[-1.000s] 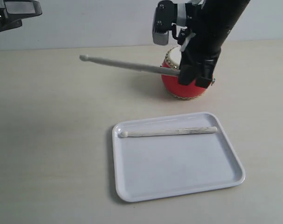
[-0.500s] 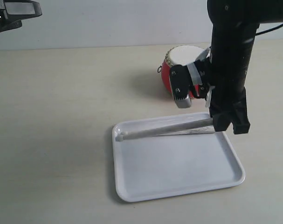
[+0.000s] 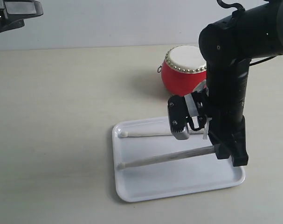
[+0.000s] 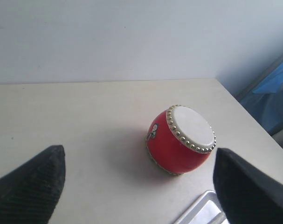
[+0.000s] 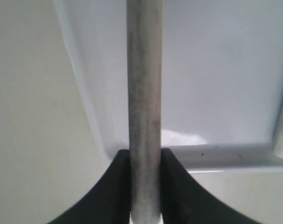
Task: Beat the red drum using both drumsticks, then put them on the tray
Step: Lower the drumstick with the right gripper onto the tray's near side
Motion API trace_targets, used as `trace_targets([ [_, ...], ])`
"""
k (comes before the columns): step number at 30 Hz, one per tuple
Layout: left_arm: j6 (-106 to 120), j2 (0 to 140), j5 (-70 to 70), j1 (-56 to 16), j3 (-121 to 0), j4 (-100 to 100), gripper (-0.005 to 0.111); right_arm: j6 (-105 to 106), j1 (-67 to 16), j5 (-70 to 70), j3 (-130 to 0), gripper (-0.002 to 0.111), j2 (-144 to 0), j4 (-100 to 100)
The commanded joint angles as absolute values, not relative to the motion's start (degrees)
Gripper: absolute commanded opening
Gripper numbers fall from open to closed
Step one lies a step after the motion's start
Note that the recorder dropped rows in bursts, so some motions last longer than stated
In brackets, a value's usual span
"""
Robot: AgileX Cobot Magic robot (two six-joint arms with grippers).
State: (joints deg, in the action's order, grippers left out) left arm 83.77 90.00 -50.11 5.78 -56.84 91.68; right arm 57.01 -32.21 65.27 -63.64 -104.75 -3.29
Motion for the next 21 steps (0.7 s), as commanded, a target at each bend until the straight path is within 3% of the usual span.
trace_targets([
  [1, 83.46, 89.93, -50.87, 5.84, -56.64, 91.97, 0.082, 56.22, -32.33, 64.38, -63.35, 0.000, -104.52, -3.55],
  [13, 83.46, 89.93, -50.98, 5.84, -56.64, 91.97, 0.082, 53.23, -32.33, 64.43, -63.35, 0.000, -109.65, -5.05],
  [21, 83.46, 89.93, -51.12, 5.84, -56.64, 91.97, 0.082, 53.23, -32.33, 62.51, -63.35, 0.019, -109.70, -4.94],
])
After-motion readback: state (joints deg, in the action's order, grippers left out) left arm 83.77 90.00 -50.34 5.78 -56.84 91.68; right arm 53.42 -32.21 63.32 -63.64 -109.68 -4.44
